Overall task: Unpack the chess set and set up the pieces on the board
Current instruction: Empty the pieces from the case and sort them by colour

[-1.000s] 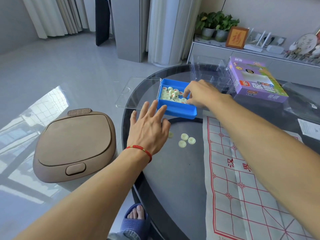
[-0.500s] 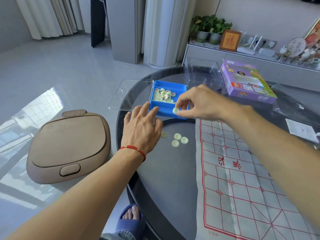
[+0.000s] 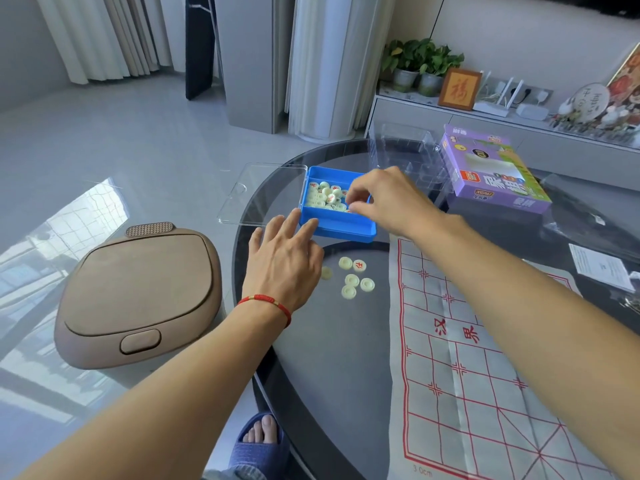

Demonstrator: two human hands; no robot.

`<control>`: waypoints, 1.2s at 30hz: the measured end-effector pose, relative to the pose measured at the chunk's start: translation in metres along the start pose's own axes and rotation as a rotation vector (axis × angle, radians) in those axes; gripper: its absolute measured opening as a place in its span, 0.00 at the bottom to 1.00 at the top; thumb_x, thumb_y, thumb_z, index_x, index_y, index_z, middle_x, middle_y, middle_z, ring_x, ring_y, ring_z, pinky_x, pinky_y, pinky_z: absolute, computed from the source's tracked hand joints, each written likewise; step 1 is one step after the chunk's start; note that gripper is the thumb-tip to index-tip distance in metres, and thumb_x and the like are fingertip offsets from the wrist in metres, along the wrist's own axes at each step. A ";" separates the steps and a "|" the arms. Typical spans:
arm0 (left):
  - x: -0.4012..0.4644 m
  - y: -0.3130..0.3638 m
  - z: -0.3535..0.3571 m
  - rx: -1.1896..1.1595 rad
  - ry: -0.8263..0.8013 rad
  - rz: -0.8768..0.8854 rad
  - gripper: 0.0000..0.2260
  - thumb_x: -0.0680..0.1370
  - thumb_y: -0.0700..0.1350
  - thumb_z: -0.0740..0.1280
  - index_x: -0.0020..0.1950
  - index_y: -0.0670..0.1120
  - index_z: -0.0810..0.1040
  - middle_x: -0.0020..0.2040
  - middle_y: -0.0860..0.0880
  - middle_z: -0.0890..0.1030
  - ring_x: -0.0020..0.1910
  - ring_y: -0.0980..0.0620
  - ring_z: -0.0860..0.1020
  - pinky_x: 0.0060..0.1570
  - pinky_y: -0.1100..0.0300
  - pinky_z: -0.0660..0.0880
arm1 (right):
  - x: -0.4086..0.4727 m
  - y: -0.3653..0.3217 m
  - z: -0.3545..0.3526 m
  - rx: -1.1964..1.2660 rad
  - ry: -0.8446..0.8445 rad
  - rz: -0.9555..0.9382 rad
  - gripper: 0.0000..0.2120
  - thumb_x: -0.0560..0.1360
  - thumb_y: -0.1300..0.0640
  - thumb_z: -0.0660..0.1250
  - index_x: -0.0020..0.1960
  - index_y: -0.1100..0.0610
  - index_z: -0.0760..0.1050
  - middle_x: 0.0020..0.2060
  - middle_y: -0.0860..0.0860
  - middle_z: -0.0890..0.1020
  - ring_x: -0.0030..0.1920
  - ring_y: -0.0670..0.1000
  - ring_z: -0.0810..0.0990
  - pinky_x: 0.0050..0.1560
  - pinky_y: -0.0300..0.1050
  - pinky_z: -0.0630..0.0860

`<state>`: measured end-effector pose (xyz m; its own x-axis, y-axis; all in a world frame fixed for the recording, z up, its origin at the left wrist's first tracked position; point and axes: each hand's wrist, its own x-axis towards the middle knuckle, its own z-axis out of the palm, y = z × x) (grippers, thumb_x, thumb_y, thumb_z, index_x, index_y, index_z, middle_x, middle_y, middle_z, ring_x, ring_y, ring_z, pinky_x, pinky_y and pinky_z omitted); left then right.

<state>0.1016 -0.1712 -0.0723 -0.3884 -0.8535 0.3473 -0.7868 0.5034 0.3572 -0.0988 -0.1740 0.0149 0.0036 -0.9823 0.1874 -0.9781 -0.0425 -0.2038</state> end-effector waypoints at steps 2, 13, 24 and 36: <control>0.000 0.000 0.000 0.002 0.006 0.002 0.20 0.80 0.50 0.54 0.70 0.53 0.73 0.74 0.50 0.69 0.70 0.47 0.67 0.71 0.42 0.63 | 0.018 0.003 0.007 0.005 -0.002 0.080 0.03 0.76 0.58 0.74 0.48 0.51 0.86 0.46 0.50 0.86 0.48 0.52 0.82 0.55 0.53 0.81; 0.000 0.000 0.002 0.009 -0.010 -0.002 0.21 0.80 0.52 0.51 0.71 0.54 0.72 0.75 0.51 0.68 0.72 0.47 0.65 0.72 0.42 0.62 | 0.040 0.015 0.023 -0.064 -0.087 0.159 0.04 0.73 0.62 0.77 0.48 0.57 0.87 0.49 0.54 0.86 0.50 0.54 0.83 0.54 0.51 0.82; 0.000 -0.001 0.005 0.013 0.014 0.000 0.21 0.79 0.52 0.51 0.69 0.54 0.73 0.74 0.51 0.69 0.70 0.47 0.67 0.70 0.42 0.64 | 0.047 0.011 0.027 -0.168 -0.165 0.187 0.13 0.77 0.54 0.75 0.60 0.56 0.83 0.56 0.56 0.82 0.54 0.58 0.80 0.52 0.51 0.80; 0.001 -0.002 0.006 -0.003 0.025 -0.001 0.20 0.80 0.51 0.52 0.69 0.54 0.73 0.74 0.52 0.69 0.71 0.48 0.67 0.71 0.42 0.64 | 0.030 0.004 -0.004 0.038 0.012 0.103 0.06 0.72 0.57 0.77 0.47 0.56 0.85 0.40 0.50 0.85 0.44 0.49 0.84 0.51 0.50 0.83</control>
<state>0.1004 -0.1736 -0.0777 -0.3755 -0.8502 0.3689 -0.7855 0.5032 0.3603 -0.1034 -0.2029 0.0237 -0.0988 -0.9796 0.1751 -0.9645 0.0510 -0.2590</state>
